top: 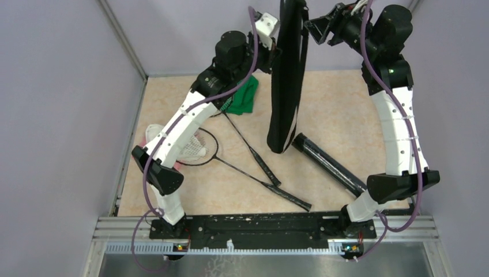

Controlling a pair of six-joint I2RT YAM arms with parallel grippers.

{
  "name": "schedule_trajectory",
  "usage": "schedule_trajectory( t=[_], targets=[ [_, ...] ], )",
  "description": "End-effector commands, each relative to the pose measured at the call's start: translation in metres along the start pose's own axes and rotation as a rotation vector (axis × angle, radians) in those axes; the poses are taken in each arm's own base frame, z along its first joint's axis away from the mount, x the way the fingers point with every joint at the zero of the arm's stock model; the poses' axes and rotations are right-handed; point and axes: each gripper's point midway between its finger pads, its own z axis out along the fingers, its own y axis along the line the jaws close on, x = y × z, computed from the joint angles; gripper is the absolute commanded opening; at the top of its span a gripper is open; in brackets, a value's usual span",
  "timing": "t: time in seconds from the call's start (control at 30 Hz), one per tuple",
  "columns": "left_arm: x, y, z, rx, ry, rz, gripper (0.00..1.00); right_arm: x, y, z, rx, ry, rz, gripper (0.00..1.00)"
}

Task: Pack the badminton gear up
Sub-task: Open the racket bag at the center of the board.

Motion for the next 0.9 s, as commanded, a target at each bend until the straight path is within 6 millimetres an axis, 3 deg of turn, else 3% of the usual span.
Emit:
schedule_trajectory(
  t=[0.0, 0.17, 0.33, 0.67, 0.87],
  targets=[
    [-0.078, 0.02, -0.032, -0.083, -0.185, 0.016, 0.0, -0.019, 0.013, -0.014, -0.006, -0.028, -0.066, 0.67],
    [-0.087, 0.027, -0.051, -0.115, -0.179, 0.096, 0.0, -0.013, 0.025, -0.019, -0.07, 0.002, -0.082, 0.74],
    [-0.087, 0.046, -0.08, -0.221, -0.134, 0.204, 0.0, 0.017, 0.039, -0.021, -0.182, 0.086, -0.051, 0.75],
    [-0.075, 0.077, -0.152, -0.386, 0.068, 0.416, 0.0, 0.109, 0.06, -0.026, -0.363, 0.323, -0.009, 0.76],
    [-0.022, 0.086, -0.186, -0.417, 0.28, 0.449, 0.0, 0.19, 0.051, -0.03, -0.339, 0.492, -0.037, 0.75]
  ],
)
